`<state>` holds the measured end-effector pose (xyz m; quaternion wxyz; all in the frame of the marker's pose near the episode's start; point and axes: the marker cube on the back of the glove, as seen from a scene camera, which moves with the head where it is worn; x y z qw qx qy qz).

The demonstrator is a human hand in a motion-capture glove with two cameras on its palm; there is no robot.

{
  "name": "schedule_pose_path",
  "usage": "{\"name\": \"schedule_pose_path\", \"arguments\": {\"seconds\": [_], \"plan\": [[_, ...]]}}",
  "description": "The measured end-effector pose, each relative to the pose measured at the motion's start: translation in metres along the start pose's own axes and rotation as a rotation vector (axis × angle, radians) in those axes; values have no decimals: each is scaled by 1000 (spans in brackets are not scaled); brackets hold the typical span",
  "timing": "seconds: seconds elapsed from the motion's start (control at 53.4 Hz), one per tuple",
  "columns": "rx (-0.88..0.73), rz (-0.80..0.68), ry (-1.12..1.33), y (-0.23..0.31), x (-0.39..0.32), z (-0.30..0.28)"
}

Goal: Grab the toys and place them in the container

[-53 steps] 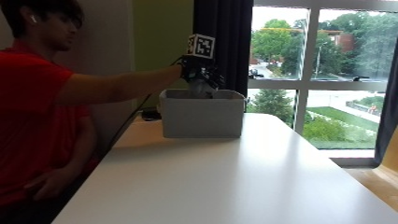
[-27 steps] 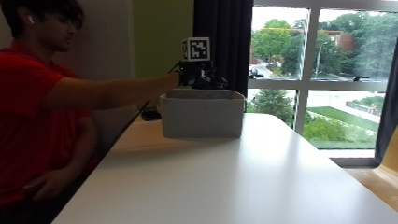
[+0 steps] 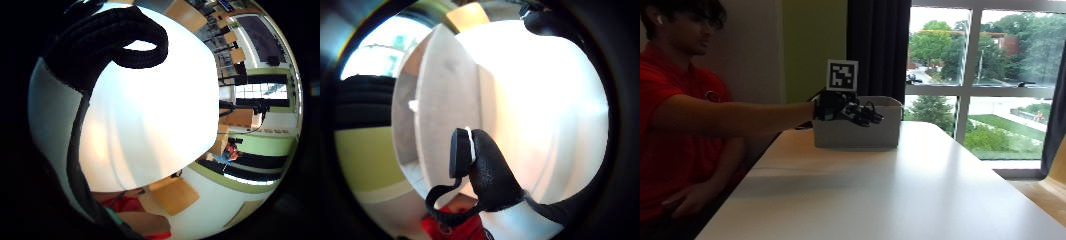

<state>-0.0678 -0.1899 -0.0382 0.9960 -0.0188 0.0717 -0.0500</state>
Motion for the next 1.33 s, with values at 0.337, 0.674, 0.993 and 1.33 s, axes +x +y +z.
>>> {"name": "schedule_pose_path", "arguments": {"seconds": [0.337,0.674,0.993,1.33], "plan": [[-57,118,-79,24,49,42],[-39,148,-89,49,73,58],[-57,174,-174,60,85,74],[-53,171,-194,61,91,82]]}}
